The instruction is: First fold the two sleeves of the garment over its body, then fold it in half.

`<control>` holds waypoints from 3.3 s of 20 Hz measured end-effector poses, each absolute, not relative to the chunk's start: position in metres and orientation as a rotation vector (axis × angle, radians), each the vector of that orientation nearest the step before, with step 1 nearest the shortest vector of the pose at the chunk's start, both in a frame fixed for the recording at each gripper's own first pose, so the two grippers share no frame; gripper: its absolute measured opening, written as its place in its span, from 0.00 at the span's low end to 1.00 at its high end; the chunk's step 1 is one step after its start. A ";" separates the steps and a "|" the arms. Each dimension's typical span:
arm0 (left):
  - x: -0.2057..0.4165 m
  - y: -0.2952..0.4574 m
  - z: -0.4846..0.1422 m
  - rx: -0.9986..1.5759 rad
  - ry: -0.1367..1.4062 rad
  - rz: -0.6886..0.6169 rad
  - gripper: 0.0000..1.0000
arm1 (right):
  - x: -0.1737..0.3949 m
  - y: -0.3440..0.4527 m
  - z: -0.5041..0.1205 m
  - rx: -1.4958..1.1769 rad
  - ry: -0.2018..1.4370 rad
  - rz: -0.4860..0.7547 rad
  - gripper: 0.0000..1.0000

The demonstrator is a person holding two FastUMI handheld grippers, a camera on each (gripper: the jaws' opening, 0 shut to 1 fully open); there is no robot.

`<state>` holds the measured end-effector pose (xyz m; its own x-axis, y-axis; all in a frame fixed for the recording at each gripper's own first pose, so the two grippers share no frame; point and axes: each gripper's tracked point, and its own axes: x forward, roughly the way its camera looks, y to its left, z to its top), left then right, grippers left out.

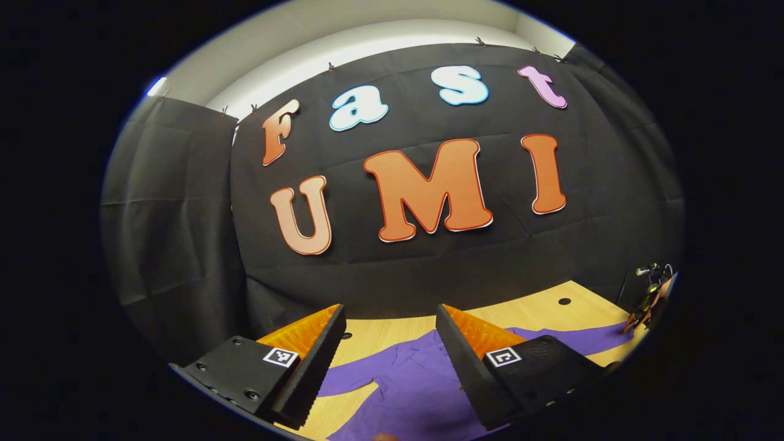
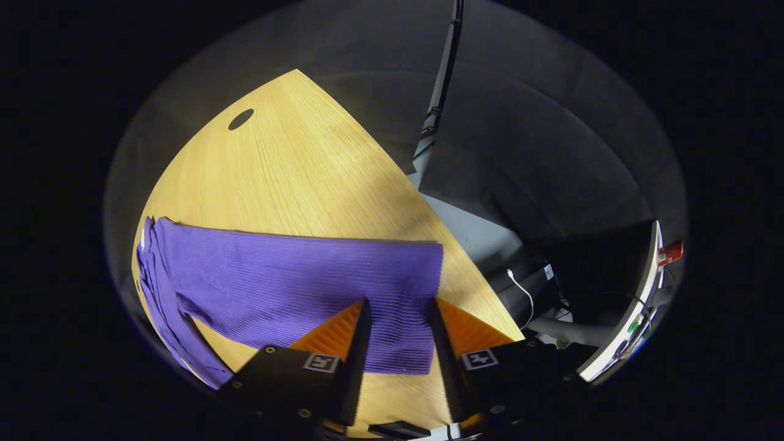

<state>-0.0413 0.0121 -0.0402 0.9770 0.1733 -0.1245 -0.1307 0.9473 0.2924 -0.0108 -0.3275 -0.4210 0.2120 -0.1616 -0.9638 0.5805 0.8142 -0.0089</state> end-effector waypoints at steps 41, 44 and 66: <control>-0.029 0.298 -0.091 0.175 0.254 0.290 0.95 | 0.124 0.119 -0.149 0.286 0.990 0.088 0.02; -0.029 0.318 -0.097 0.172 0.276 0.313 0.95 | 0.130 0.160 -0.149 0.299 0.979 0.141 0.02; -0.008 0.384 -0.169 0.146 0.498 0.294 0.96 | 0.166 0.235 -0.103 0.206 0.603 0.205 0.86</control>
